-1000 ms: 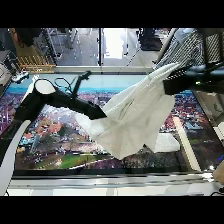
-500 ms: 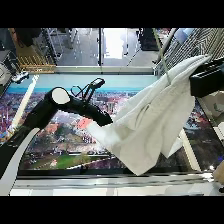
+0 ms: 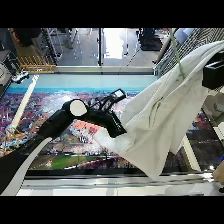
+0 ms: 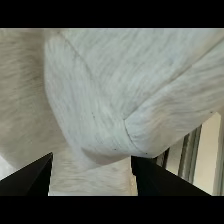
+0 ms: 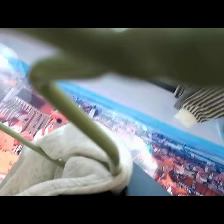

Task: Fold the clothes and pants, and hang the long-sleeved shirts on hangers.

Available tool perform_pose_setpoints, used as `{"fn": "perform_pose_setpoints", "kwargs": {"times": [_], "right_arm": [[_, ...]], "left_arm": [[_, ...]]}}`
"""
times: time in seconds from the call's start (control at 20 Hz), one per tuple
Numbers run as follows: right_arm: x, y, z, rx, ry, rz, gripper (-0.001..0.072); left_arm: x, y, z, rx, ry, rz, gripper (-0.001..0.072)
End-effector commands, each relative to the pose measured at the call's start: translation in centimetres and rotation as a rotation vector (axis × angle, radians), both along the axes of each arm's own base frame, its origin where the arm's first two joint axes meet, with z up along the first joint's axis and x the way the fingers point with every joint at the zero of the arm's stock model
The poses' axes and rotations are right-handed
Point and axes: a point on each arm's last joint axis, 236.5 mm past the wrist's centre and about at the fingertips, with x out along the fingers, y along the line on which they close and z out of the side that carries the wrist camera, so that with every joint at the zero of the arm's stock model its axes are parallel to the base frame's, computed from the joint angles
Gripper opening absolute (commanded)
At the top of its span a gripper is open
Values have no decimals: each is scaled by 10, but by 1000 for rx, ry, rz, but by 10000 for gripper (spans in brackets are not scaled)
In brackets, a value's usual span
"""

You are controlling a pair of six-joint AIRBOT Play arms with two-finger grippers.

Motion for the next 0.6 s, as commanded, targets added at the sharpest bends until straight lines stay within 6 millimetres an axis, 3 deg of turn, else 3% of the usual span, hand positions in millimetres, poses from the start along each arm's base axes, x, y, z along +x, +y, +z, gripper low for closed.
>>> {"fn": "perform_pose_setpoints", "kwargs": {"times": [0.0,0.2,0.35,0.4,0.45,0.5,0.55], "right_arm": [[5,0,15,-9,-69,6,30],[11,3,15,-11,-78,8,30],[16,5,10,-14,-65,9,30],[17,6,9,-16,-62,9,30],[17,5,9,-16,-62,8,30],[17,4,9,-19,-61,3,30],[16,-1,8,-30,-56,-14,30]], "left_arm": [[-11,-15,2,-8,-70,-66,543],[-16,-27,4,-22,-87,-74,543],[10,-53,5,-93,-155,35,537],[24,-62,5,-127,-168,101,478],[38,-69,4,-163,-164,176,196],[45,-71,3,-183,-151,216,12],[43,-71,6,-200,-113,234,14]]}}
